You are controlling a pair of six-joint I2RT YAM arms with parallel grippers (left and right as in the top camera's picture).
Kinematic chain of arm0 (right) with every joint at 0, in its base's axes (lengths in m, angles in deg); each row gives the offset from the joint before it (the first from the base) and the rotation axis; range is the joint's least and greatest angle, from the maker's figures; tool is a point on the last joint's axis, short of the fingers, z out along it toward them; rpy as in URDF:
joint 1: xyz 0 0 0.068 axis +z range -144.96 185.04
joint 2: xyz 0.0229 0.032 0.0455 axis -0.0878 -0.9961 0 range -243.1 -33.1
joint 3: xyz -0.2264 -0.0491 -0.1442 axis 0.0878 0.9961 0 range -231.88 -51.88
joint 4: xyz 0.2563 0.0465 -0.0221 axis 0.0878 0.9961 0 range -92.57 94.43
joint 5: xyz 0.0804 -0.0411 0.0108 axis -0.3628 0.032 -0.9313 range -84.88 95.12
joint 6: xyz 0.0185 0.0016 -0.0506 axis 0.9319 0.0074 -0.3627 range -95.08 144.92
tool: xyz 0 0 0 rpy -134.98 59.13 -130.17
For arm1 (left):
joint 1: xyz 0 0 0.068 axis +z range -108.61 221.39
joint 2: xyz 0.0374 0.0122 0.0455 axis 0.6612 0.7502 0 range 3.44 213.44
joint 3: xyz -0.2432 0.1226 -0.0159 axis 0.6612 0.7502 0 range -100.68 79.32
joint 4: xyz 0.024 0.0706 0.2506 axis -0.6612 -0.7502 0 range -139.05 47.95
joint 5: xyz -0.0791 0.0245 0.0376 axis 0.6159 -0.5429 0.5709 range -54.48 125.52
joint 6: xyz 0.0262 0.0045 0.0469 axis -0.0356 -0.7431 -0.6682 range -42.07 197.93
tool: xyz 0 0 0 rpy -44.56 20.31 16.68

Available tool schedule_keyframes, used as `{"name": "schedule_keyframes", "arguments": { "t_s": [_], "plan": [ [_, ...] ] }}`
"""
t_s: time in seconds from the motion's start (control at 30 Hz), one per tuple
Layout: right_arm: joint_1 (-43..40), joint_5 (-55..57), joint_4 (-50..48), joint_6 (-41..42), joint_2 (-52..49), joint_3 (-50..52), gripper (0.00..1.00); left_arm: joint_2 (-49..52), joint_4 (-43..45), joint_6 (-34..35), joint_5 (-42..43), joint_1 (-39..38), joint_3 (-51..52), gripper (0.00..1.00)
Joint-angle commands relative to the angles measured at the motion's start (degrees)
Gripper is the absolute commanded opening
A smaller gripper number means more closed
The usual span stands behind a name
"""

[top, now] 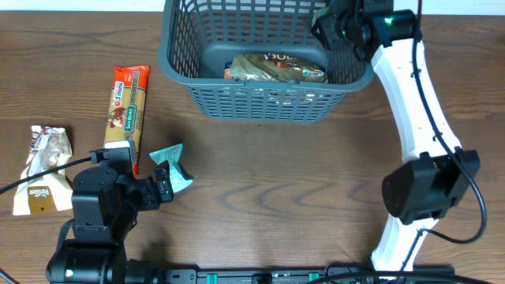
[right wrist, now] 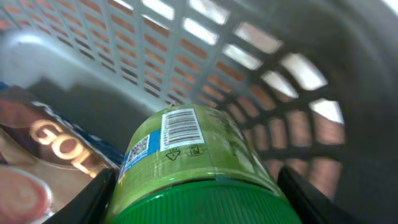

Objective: Pack container
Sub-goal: 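Lift the bottle with the right gripper and place it in the basket, then open the right gripper and retract it to the right side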

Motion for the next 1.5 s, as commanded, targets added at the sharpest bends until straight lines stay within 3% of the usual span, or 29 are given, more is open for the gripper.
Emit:
{"name": "schedule_keyframes", "arguments": {
  "t_s": [0.0,0.5,0.53,0.6,0.77,0.97,1.3,1.4,1.47],
  "plan": [
    [0.3,-1.0,1.2,1.1,-4.4,-0.7,0.01,0.0,0.0,-0.9,-0.7,-0.2,-1.1,0.98],
    [0.3,-1.2,3.5,2.6,-9.4,-0.7,0.01,0.0,0.0,-0.9,-0.7,-0.2,-1.1,0.98],
    [0.3,-1.2,3.6,2.6,-9.4,-0.7,0.11,0.0,0.0,-0.9,-0.7,-0.2,-1.1,0.98],
    [0.4,-1.2,3.7,2.6,-9.4,-0.7,0.47,0.0,0.0,-0.9,-0.7,-0.2,-1.1,0.98],
    [0.9,-1.2,3.5,2.6,-9.2,-0.9,0.84,0.0,0.0,-0.9,-0.7,-0.2,-1.1,0.98],
    [2.8,-1.2,6.5,2.1,-9.1,-8.4,0.91,0.0,0.0,-0.9,-0.7,-0.2,-1.1,0.98],
    [5.0,-1.7,17.0,2.2,-9.1,-33.5,0.99,0.0,0.0,-0.9,-0.7,-0.2,-1.1,0.98],
    [3.5,-0.7,20.8,6.1,-9.1,-40.8,0.99,0.0,0.1,-0.9,-0.7,-0.2,-1.1,0.98],
    [1.1,2.2,22.9,13.4,-9.0,-45.4,0.99,0.0,0.1,-0.9,-0.7,-0.2,-1.1,0.98]
  ]
}}
